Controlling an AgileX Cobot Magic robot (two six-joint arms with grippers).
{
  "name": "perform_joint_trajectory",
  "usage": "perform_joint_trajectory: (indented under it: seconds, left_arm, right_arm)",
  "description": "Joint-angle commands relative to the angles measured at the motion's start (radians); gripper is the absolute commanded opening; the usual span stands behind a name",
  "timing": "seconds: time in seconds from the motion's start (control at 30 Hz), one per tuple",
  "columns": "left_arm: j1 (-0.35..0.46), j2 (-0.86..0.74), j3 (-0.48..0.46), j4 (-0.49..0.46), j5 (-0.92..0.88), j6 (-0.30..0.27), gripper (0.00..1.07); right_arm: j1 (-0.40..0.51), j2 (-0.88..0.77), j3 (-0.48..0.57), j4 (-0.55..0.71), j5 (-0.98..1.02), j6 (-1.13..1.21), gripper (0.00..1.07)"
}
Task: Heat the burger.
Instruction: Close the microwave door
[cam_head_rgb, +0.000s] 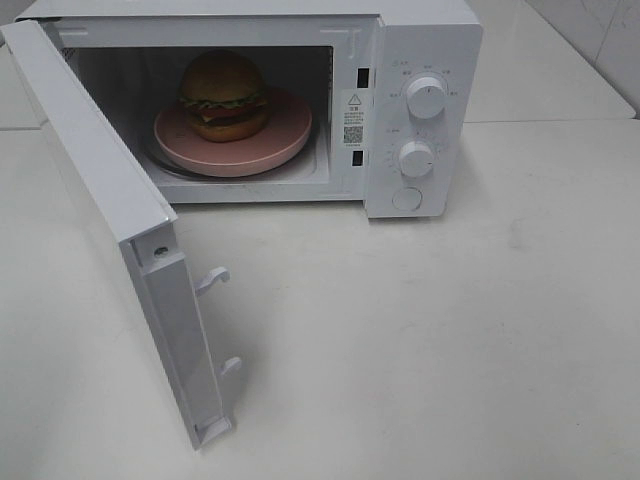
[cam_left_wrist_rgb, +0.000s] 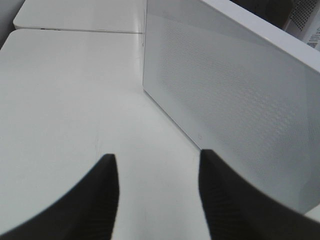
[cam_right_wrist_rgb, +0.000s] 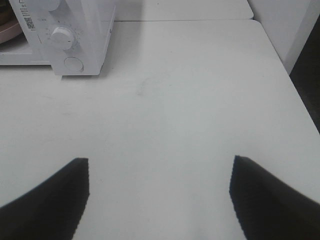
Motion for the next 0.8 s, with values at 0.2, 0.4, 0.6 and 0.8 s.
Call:
perform_joint_trajectory:
  seconds: [0.2,0.4,0.6,0.8]
  left_arm:
    - [-0.004,0.203,0.014,0.001,-0.240,0.084,0.00]
    - [-0.004,0.284,0.091,-0.077,-0.461,0.186,0.00]
    - [-0.004,0.346,0.186,-0.165,-0.680,0.331,0.00]
    - [-0.004,0.423,0.284,-0.262,-0.918,0.450,0.00]
  right_arm:
    - [-0.006,-0.027,0.002,0.000,-0.007,-0.009,0.75]
    - [-0.006,-0.027,0.002,0.000,-0.007,-0.009,0.75]
    - [-0.006,-0.027,0.002,0.000,-0.007,-0.009,0.75]
    - [-0.006,-0.027,0.002,0.000,-0.007,-0.009,0.75]
